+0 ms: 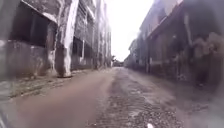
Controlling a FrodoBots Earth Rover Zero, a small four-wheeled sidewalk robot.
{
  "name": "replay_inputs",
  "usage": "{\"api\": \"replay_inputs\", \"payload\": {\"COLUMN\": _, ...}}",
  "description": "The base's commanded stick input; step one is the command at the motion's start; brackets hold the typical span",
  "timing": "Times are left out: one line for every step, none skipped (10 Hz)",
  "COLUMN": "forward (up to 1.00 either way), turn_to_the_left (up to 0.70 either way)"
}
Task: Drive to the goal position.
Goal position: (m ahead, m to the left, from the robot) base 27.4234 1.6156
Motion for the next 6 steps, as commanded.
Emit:
{"api": "replay_inputs", "payload": {"forward": 0.85, "turn_to_the_left": 0.0}}
{"api": "replay_inputs", "payload": {"forward": 0.85, "turn_to_the_left": 0.0}}
{"api": "replay_inputs", "payload": {"forward": 0.85, "turn_to_the_left": 0.0}}
{"api": "replay_inputs", "payload": {"forward": 0.85, "turn_to_the_left": 0.0}}
{"api": "replay_inputs", "payload": {"forward": 0.85, "turn_to_the_left": 0.0}}
{"api": "replay_inputs", "payload": {"forward": 0.85, "turn_to_the_left": 0.0}}
